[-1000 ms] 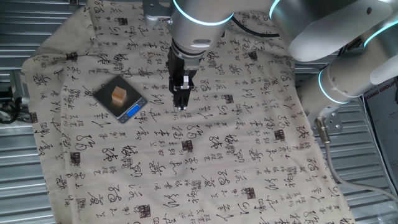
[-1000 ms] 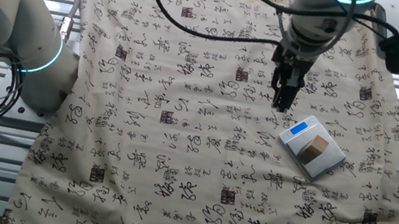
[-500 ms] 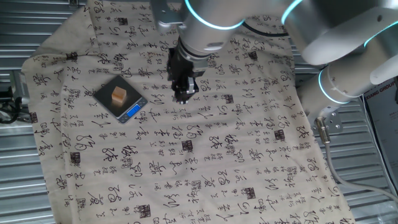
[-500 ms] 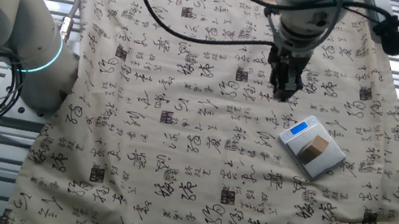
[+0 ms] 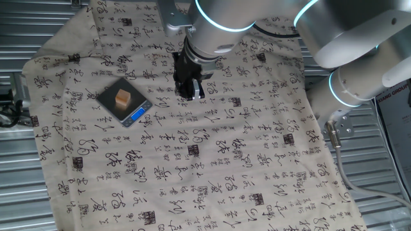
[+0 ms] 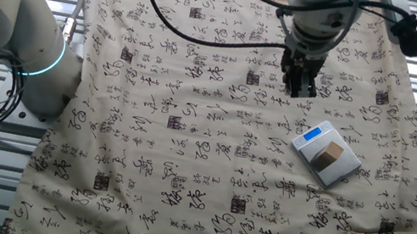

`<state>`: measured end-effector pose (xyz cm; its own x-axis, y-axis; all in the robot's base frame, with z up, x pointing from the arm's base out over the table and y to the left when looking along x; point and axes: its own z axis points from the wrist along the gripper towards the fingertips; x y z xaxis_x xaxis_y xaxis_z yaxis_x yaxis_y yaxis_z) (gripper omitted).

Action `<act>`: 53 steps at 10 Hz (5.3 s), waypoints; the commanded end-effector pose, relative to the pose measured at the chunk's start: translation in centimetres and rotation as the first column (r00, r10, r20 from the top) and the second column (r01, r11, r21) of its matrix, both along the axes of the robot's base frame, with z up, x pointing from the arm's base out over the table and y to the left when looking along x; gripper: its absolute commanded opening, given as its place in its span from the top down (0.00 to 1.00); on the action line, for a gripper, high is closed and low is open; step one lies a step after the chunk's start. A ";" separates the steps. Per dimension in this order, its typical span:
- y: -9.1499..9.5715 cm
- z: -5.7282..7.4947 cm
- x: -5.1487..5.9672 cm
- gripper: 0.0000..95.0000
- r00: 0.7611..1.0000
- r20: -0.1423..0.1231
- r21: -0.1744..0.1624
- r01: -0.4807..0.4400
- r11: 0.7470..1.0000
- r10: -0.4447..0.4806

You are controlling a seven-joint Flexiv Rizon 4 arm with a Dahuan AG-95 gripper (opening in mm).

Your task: Remove the object from the scale

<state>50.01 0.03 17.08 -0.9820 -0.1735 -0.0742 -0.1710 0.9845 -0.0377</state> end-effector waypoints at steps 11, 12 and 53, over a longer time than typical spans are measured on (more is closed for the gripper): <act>0.2 0.6 -0.1 1.00 1.000 0.000 0.001 0.006 1.000 -0.006; 0.2 0.6 -0.1 1.00 1.000 0.000 0.002 0.007 1.000 -0.007; -1.9 -7.7 14.1 1.00 0.868 -0.024 -0.029 -0.496 0.868 0.495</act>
